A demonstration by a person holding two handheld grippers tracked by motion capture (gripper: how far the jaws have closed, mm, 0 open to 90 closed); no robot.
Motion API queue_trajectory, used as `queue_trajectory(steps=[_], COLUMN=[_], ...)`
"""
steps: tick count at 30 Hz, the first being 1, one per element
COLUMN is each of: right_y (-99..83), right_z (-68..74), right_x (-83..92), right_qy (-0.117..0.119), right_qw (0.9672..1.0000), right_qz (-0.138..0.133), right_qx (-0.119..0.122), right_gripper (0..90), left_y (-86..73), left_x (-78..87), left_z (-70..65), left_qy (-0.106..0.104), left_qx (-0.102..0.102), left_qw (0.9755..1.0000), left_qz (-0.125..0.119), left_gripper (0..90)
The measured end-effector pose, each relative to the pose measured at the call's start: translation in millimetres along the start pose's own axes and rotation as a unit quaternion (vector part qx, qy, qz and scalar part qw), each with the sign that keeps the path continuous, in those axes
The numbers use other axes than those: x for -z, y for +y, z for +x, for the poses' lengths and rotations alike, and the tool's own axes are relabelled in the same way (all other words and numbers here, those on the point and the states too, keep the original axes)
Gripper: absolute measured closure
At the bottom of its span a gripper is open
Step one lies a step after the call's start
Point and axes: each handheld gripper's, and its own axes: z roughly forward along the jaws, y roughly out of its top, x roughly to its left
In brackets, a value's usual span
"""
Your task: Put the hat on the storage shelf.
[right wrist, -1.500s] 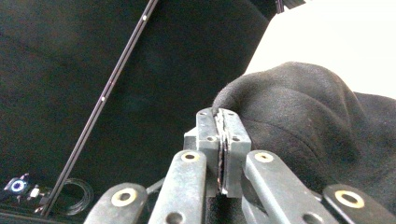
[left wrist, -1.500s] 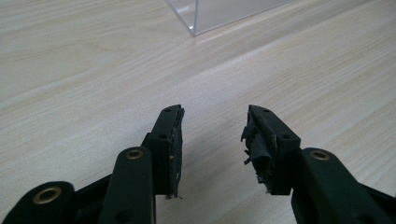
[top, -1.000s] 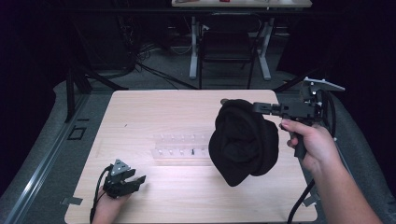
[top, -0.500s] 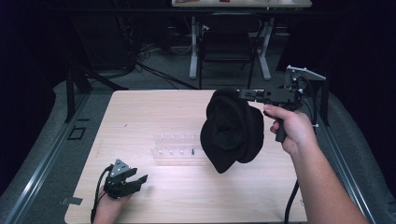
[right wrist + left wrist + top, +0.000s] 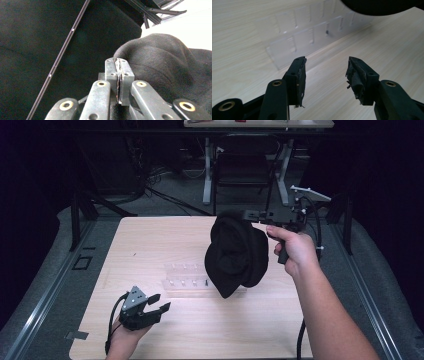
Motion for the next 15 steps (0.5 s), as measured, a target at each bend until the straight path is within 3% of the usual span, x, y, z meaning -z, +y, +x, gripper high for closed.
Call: queue_trajectory(steps=[6, 7, 8, 12, 15], right_y=[1.8, 2.0, 2.0, 2.4, 2.7], right_z=[1.0, 1.5, 1.5, 2.2, 2.7], right_x=[-8.4, -10.2, -10.2, -13.9, -15.6], right_qy=[-0.003, -0.006, -0.006, -0.001, 0.002], right_qw=[1.0000, 1.0000, 1.0000, 1.0000, 0.9999], right_qz=[-0.008, -0.007, -0.007, -0.009, -0.011], right_qx=[-0.002, 0.001, 0.001, -0.001, -0.003], right_gripper=[88.6, 88.6, 88.6, 88.6, 88.6], left_y=[32.1, 43.4, 43.4, 63.3, 69.6], left_x=[-13.3, -19.7, -19.7, -34.5, -40.1], left_z=[-33.3, -46.1, -46.1, -70.9, -79.3], left_qy=[-0.031, -0.040, -0.040, -0.065, -0.073], left_qx=[-0.039, -0.054, -0.054, -0.069, -0.071], left_qw=[0.9986, 0.9975, 0.9975, 0.9951, 0.9943], left_qz=[-0.016, -0.022, -0.022, -0.028, -0.031], left_gripper=[49.6, 49.6, 49.6, 50.7, 50.0])
